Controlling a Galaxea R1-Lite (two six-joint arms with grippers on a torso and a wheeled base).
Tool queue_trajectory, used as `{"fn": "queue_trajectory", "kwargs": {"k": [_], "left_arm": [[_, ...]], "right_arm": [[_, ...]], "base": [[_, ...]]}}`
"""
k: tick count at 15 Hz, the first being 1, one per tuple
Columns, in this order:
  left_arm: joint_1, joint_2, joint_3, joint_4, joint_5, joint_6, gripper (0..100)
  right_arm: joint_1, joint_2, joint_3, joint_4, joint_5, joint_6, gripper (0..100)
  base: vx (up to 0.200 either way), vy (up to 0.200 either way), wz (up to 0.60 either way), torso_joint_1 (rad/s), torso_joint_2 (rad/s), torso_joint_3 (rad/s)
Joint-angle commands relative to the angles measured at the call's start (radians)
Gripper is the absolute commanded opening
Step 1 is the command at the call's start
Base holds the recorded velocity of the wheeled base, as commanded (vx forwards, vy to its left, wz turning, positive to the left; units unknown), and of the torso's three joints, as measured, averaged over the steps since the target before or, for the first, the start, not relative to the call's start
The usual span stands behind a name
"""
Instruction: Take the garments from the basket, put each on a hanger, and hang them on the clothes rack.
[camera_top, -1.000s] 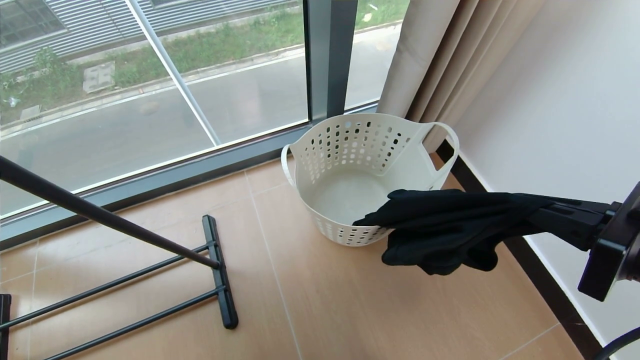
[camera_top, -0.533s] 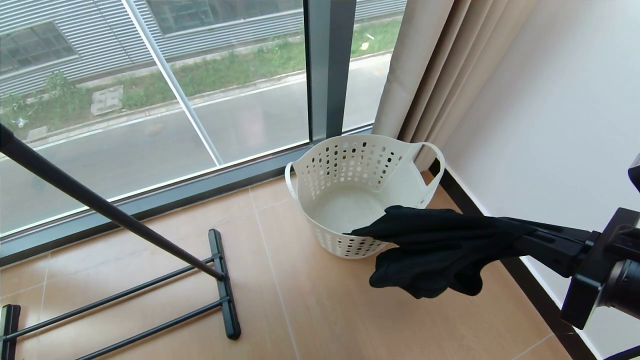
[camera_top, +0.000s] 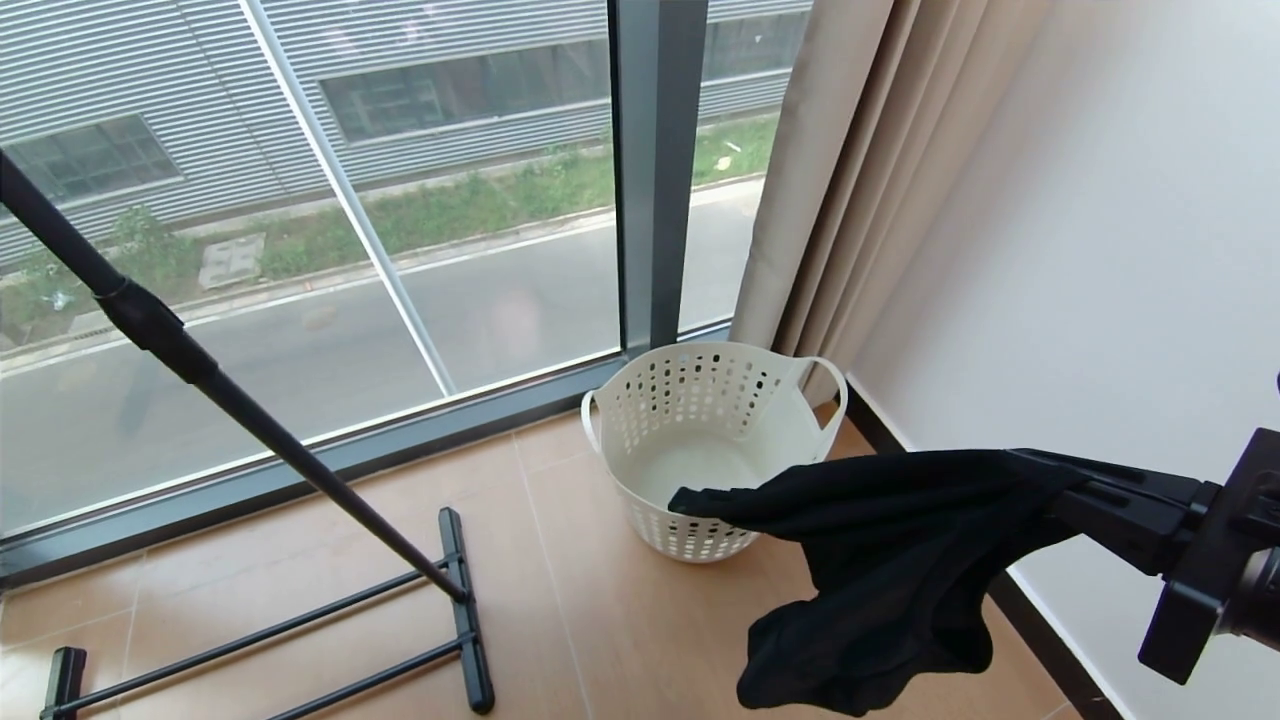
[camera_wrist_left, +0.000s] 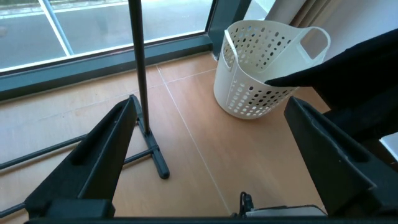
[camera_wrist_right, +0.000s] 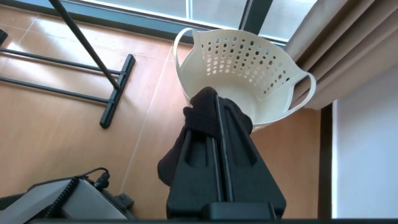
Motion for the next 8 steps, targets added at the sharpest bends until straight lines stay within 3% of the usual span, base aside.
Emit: {"fn": "queue_trajectory", "kwargs": {"k": [1, 8], "left_arm": [[0.000, -0.001, 0.000, 0.001, 0.000, 0.000, 100], [0.000, -0.001, 0.000, 0.001, 0.000, 0.001, 100]], "right_arm": [[0.001, -0.025, 0.012, -0.001, 0.001, -0.019, 0], [-0.001, -0.016, 0.015, 0.001, 0.001, -0.020, 0]], "base": [[0.000, 0.000, 0.00, 0.071, -0.29, -0.017], [0.000, 0.000, 0.00, 0.014, -0.05, 0.159]]}}
